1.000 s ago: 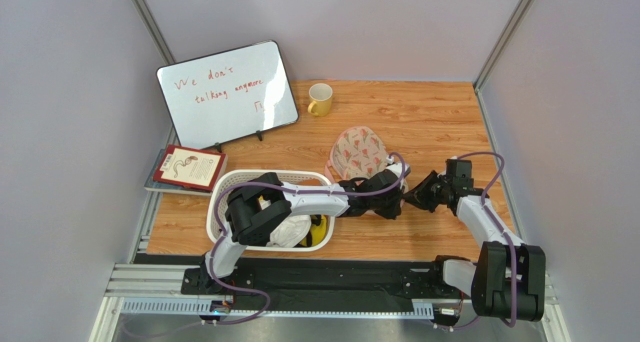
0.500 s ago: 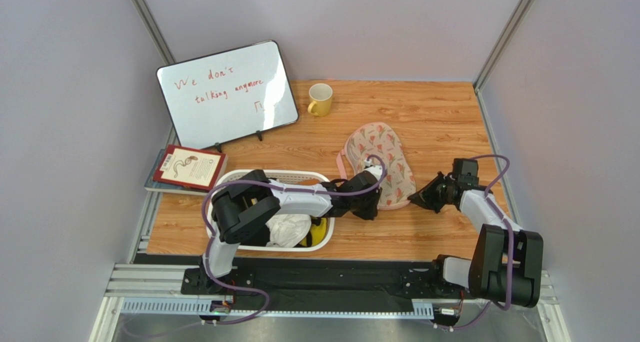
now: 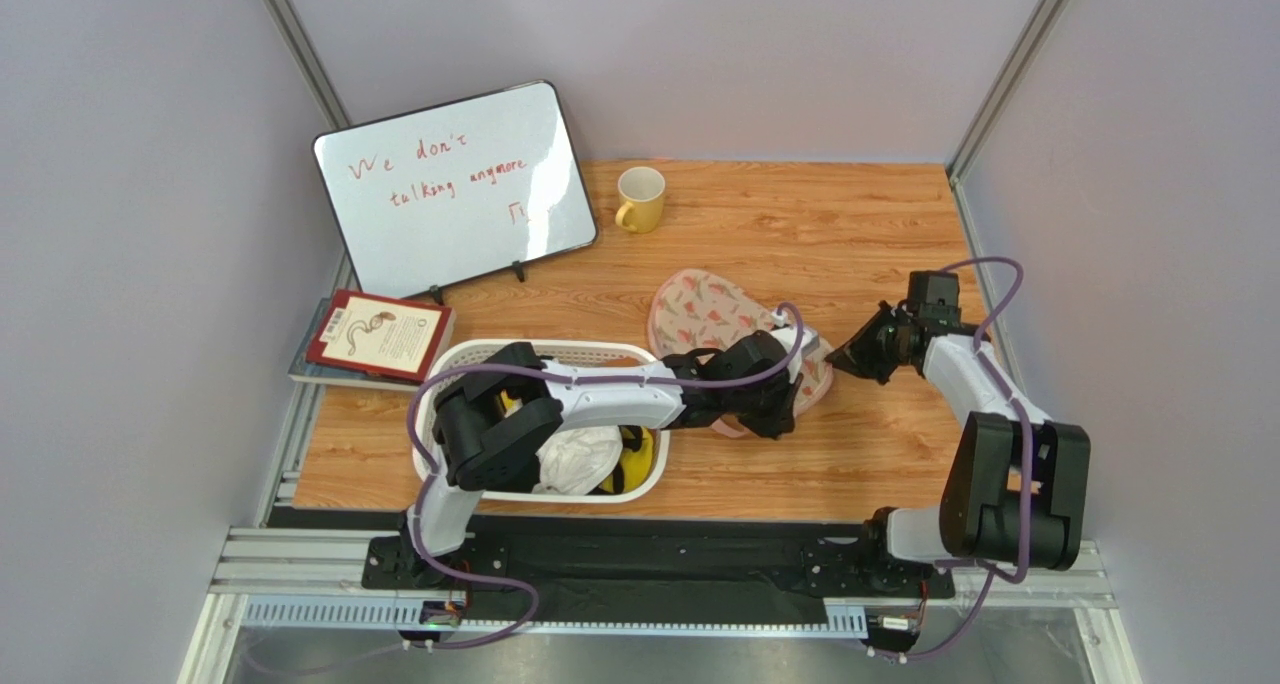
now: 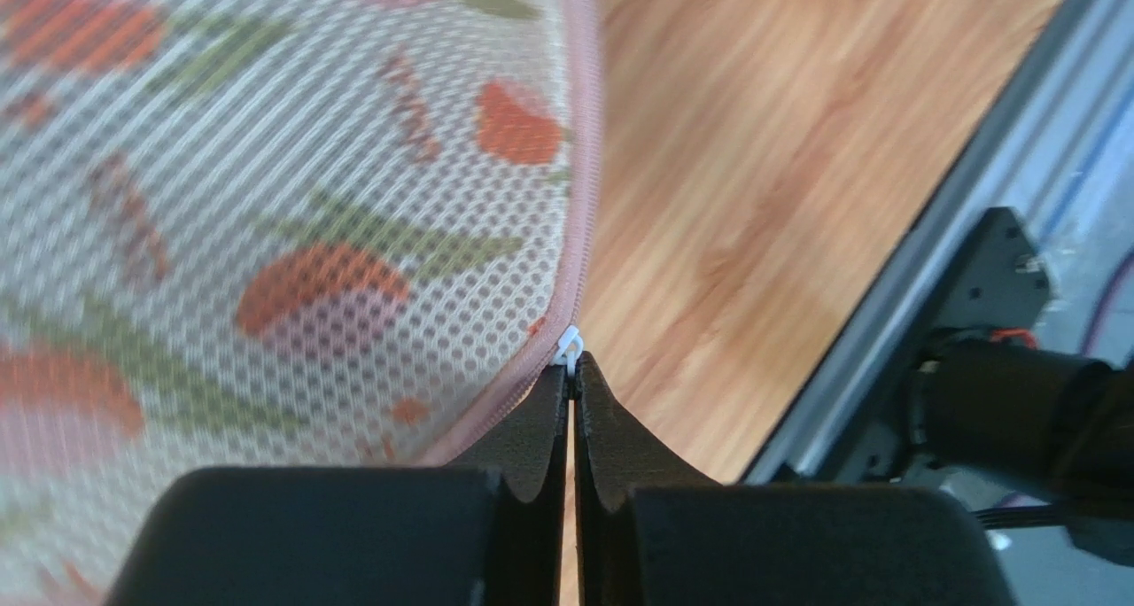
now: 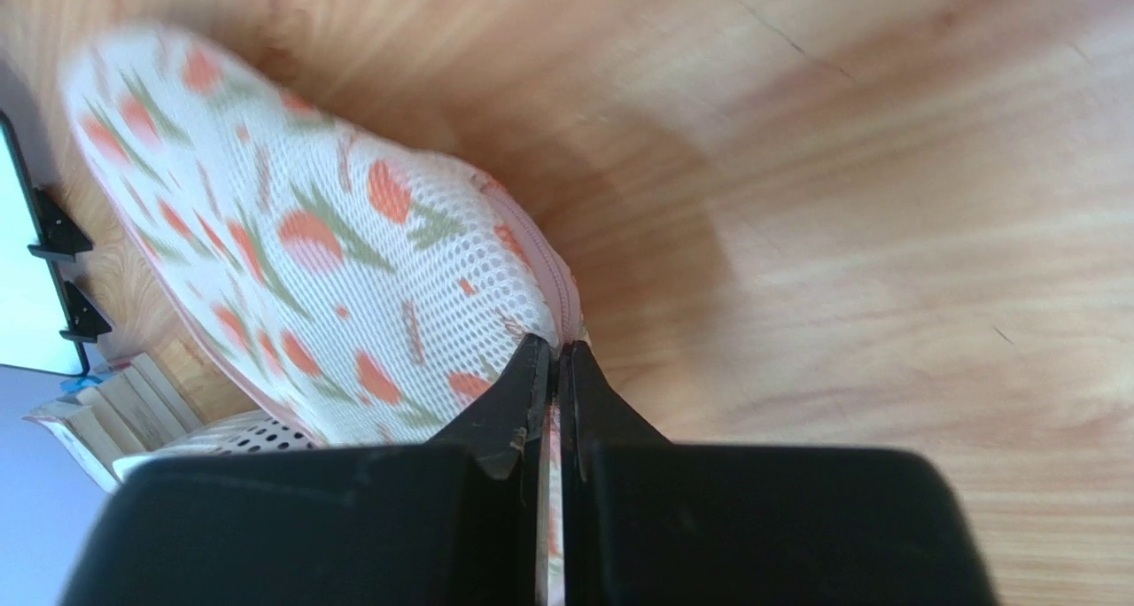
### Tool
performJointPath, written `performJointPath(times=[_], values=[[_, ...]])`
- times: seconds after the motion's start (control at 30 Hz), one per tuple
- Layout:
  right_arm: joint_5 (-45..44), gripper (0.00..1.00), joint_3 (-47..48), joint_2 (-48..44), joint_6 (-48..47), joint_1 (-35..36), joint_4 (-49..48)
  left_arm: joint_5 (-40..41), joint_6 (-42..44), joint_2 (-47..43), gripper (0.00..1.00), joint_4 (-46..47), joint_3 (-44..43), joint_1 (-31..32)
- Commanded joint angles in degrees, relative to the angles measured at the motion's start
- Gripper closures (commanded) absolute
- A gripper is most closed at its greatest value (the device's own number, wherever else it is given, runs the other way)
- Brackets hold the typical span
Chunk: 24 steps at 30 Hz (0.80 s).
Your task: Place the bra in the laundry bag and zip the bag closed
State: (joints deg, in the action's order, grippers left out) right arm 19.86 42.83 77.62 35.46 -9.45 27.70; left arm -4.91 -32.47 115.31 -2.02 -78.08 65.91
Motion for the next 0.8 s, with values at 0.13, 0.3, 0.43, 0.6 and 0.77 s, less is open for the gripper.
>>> performJointPath(times=[0.13, 0.3, 0.43, 0.6, 0.77], values=[[-2.5, 0.51, 3.3, 0.1, -3.9, 4.2, 3.6, -3.7, -2.6, 7.1, 1.00, -2.1, -11.3, 0.6], [-3.4, 0.40, -0.4, -7.5, -3.8, 4.2, 7.4, -3.3, -1.7, 7.6, 1.00, -4.2, -13.6, -0.1], [-2.5, 0.40, -2.9, -13.0, -3.6, 4.2, 9.5, -2.7, -1.6, 6.7, 1.00, -4.7, -13.1, -0.5], [-4.1, 0.40, -5.7, -16.5, -2.7, 4.1, 12.0, -3.0, -1.2, 6.9, 1.00, -5.0, -13.3, -0.8], [-1.5, 0.46, -7.4, -17.5, -0.9, 4.0, 11.1, -3.5, -1.1, 6.5, 1.00, -5.1, -13.6, -0.8]])
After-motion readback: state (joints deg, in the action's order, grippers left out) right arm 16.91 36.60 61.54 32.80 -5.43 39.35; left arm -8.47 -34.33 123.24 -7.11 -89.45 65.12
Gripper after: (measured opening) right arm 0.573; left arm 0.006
